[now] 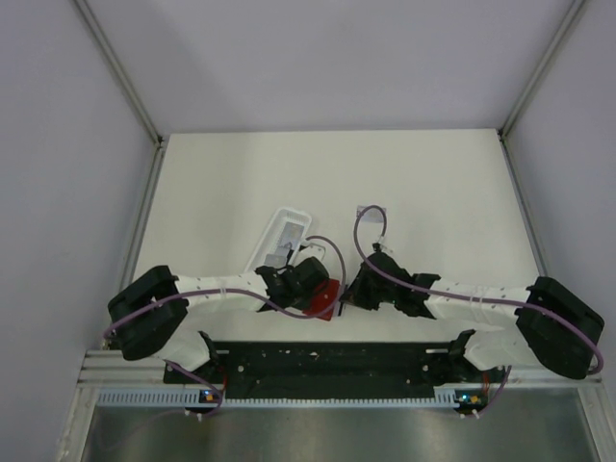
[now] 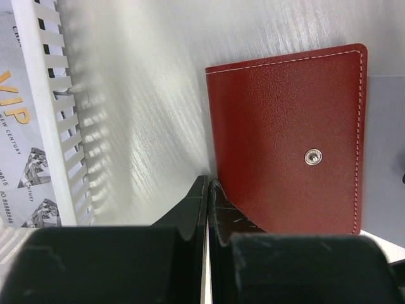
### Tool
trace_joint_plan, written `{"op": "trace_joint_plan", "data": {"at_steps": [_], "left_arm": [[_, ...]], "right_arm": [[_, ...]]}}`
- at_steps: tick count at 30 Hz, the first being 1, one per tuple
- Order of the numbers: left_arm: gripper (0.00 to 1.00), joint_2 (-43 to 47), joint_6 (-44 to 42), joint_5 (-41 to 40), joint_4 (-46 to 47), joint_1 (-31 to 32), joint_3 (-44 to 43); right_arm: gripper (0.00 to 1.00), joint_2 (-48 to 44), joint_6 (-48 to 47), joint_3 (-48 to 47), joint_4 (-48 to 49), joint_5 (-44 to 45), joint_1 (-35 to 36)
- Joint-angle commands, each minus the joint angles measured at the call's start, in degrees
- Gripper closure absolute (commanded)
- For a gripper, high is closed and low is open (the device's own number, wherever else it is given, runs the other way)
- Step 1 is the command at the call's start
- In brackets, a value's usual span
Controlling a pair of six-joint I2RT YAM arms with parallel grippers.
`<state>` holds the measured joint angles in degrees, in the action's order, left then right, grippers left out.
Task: Put the credit cards into the card holder
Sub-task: Open the card holder at the center of the board.
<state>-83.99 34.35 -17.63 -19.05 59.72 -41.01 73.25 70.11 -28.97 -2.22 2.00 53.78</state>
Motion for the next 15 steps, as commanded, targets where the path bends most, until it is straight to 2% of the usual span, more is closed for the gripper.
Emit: {"op": "trace_joint_plan", "data": {"at_steps": [1, 15], "left_arm": [[1.00, -2.06, 0.46, 3.21, 1.21, 0.39, -0.29], [1.00, -2.85, 0.19, 3.83, 0.85, 1.27, -2.05]], "right_arm": [[1.00, -3.90, -0.23, 0.58, 3.36, 0.20, -0.25], [1.00, -8.04, -2.34, -1.70, -2.26, 0.55, -0.25]]}}
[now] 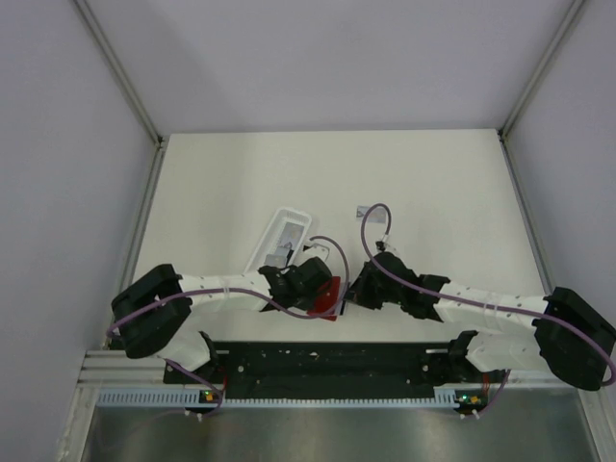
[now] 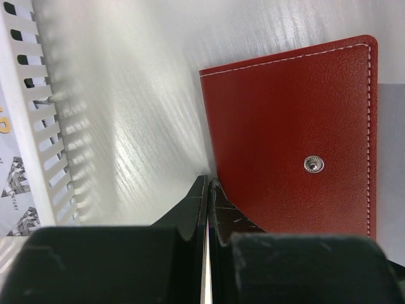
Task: Put the credit cards into the card holder
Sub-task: Open the card holder at the center of the board.
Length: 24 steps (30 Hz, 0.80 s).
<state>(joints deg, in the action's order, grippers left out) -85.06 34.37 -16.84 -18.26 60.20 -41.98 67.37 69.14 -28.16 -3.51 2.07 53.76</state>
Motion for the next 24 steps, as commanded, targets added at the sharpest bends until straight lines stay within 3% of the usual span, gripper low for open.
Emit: {"op": "trace_joint_plan", "data": {"at_steps": [1, 14, 24], "left_arm": [[1.00, -1.78, 0.17, 2.87, -0.02, 0.97, -1.09], [1.00, -2.22, 0.08, 2.34, -0.90, 1.14, -2.14], [1.00, -2.48, -0.62, 4.09, 0.59, 1.84, -2.76]], "right_arm": [[1.00, -2.33, -1.47, -2.42, -1.32, 0.57, -0.23], [1.00, -5.76, -3.05, -2.95, -5.98, 2.33, -0.23], [1.00, -5.59, -3.40, -2.60, -2.65, 0.93, -0.32]]}}
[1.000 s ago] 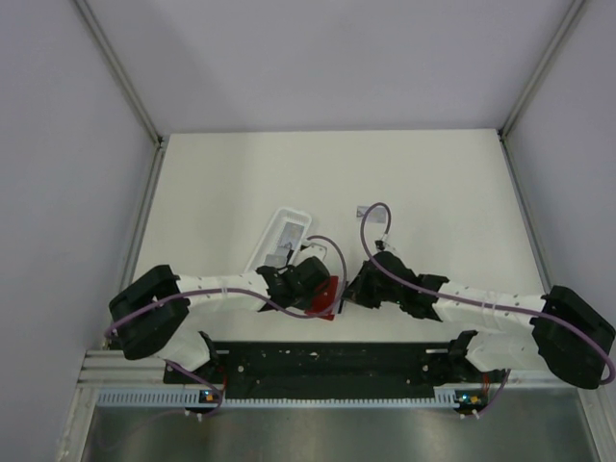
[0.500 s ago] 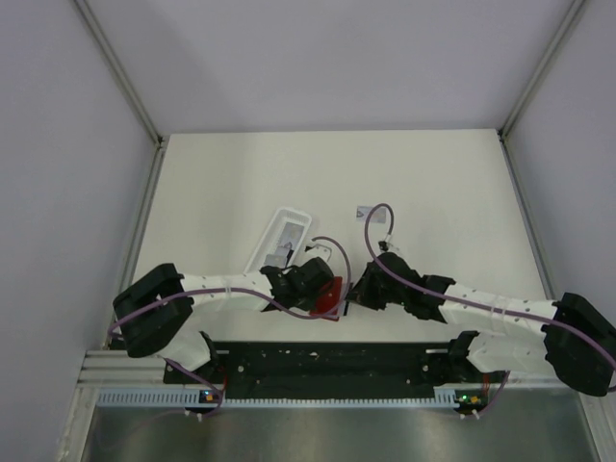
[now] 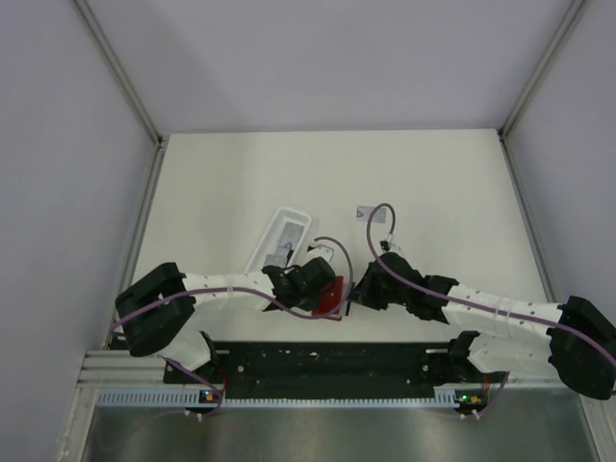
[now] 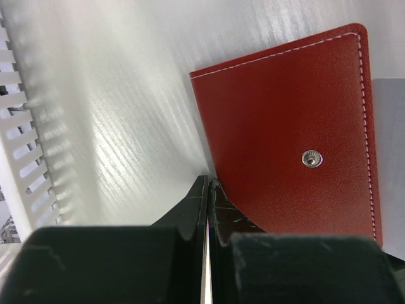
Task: Put the credit cards into the card holder
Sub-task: Open the card holder at the center of the board.
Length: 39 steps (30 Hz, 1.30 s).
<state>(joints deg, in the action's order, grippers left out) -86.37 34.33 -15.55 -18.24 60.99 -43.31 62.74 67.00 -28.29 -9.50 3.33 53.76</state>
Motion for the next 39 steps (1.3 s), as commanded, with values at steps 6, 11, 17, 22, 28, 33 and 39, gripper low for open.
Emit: {"op": "trace_joint_plan", "data": {"at_steps": [6, 11, 17, 22, 28, 33, 39], "left_arm": [[1.00, -1.96, -0.49, 5.96, 3.29, 2.55, -1.52], [1.00, -1.79, 0.48, 9.22, 7.16, 2.82, -0.38], [1.00, 0.32, 1.71, 8.61, 8.04, 2.82, 2.70], [1.00, 2.25, 3.11, 9.13, 10.24, 2.82, 6.48], [1.00, 3.92, 4.52, 9.31, 11.47, 2.82, 10.26], [1.00, 6.56, 5.66, 9.05, 11.30, 2.82, 12.55], [1.00, 12.52, 6.02, 6.86, 6.56, 2.82, 12.73]], "right_arm": [[1.00, -1.31, -1.87, -0.62, 10.54, -3.07, -0.32], [1.00, -1.30, -2.75, 1.04, 15.20, -5.26, -0.23], [1.00, 0.89, -3.37, 1.58, 18.81, -7.11, -0.23], [1.00, 5.45, -3.11, 1.40, 22.50, -8.78, -0.23], [1.00, 11.25, -3.28, 0.78, 25.32, -9.22, -0.23], [1.00, 13.98, -3.81, 0.43, 25.41, -8.17, -0.14], [1.00, 16.97, -4.07, -1.15, 22.43, -5.98, 0.47]]}}
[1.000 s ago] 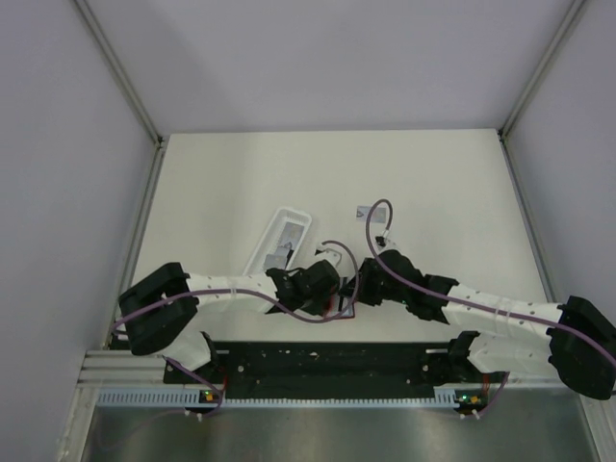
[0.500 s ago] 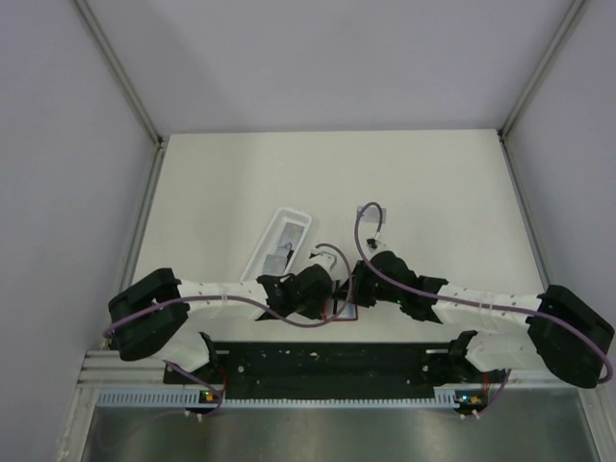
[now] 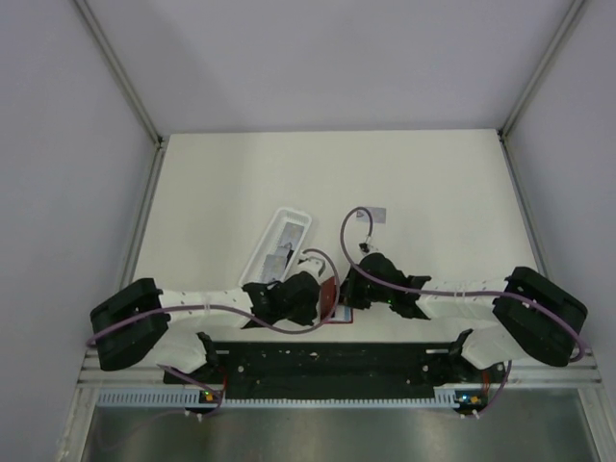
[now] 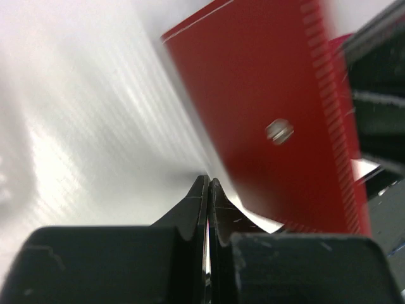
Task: Put the credit cards into the card holder
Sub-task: Open the card holder at the center of the board.
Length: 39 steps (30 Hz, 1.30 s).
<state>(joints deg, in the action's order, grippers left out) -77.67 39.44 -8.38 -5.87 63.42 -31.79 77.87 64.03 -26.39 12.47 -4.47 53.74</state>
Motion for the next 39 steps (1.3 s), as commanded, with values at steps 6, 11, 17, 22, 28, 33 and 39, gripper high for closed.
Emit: {"op": "trace_joint_plan", "data": {"at_steps": [6, 11, 17, 22, 28, 33, 39], "left_arm": [[1.00, 14.46, 0.37, -5.06, -14.68, 0.39, -1.86], [1.00, 22.37, -2.52, -5.34, -16.29, 0.39, -5.47], [1.00, 24.32, -8.59, 7.13, -3.73, 0.39, -6.97], [1.00, 18.18, -10.70, 10.14, -1.43, 2.41, -8.72], [1.00, 13.16, -12.19, 9.26, -0.81, 5.31, -9.52], [1.00, 10.88, -12.46, 8.91, 0.33, 5.58, -8.90], [1.00, 7.45, -13.25, 5.40, 0.16, 5.66, -9.43]], "right_arm": [[1.00, 3.43, -1.10, -3.67, -1.83, 3.59, 0.67], [1.00, 3.96, -1.01, -3.75, -2.27, 3.85, 0.84], [1.00, 3.96, -0.84, -3.84, -2.63, 4.21, 0.84], [1.00, 4.31, -0.66, -4.02, -2.45, 3.94, 0.84], [1.00, 4.49, -0.48, -4.02, -2.80, 3.94, 0.93], [1.00, 4.84, -0.22, -4.02, -2.71, 3.77, 0.85], [1.00, 4.84, -0.13, -4.02, -3.06, 3.77, 0.85]]}}
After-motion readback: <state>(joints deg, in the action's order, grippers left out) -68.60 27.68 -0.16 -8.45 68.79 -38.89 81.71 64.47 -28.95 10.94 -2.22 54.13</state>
